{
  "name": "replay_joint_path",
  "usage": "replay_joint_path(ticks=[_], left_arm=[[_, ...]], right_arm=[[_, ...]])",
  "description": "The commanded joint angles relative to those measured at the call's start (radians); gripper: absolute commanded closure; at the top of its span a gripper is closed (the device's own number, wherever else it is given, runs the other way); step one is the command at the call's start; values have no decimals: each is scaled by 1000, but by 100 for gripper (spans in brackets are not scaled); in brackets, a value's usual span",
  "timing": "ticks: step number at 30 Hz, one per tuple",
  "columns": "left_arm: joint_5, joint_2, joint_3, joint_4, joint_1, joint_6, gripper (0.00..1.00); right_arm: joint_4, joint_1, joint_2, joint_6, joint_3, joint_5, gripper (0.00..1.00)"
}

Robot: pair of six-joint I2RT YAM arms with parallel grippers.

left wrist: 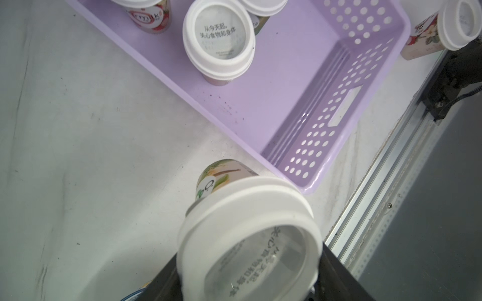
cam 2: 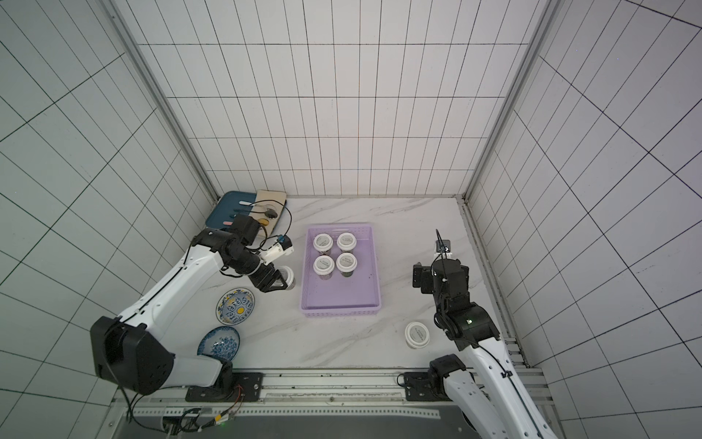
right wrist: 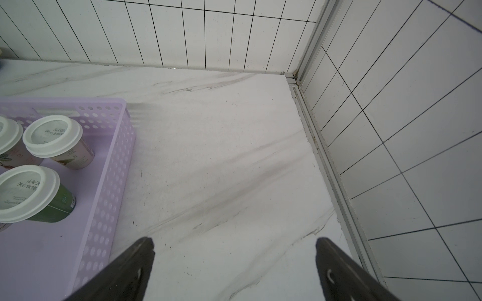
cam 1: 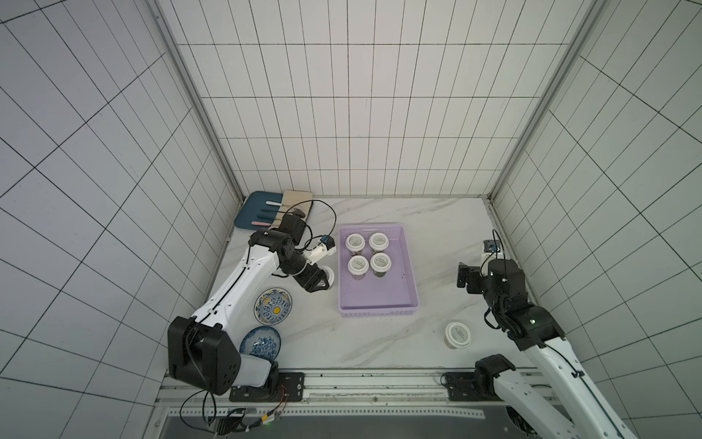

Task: Put the yogurt in the basket
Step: Pick up the yogurt from the center of the board, then place the yogurt in the basket.

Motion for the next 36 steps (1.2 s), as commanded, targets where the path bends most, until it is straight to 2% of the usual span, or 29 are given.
replay_joint_path(ticks=[1,9,12,16,36], left_arm=[[71,29,58,-3,-46,-24,33],[72,122,132,43,-179,-84,33],[40,158,141,63,-231,-88,33],[50,192,147,102,-249,-99,33],[-66,351,100,180,-332,-140,33]], right_arm=[[14,9,-3,0,-18,11,1],[16,12,-11,-3,-22,16,1],[18,14,-14,-6,-24,26,1],[17,15,-9,-3,-22,13,1],[23,20,3,-9,-24,20,1]])
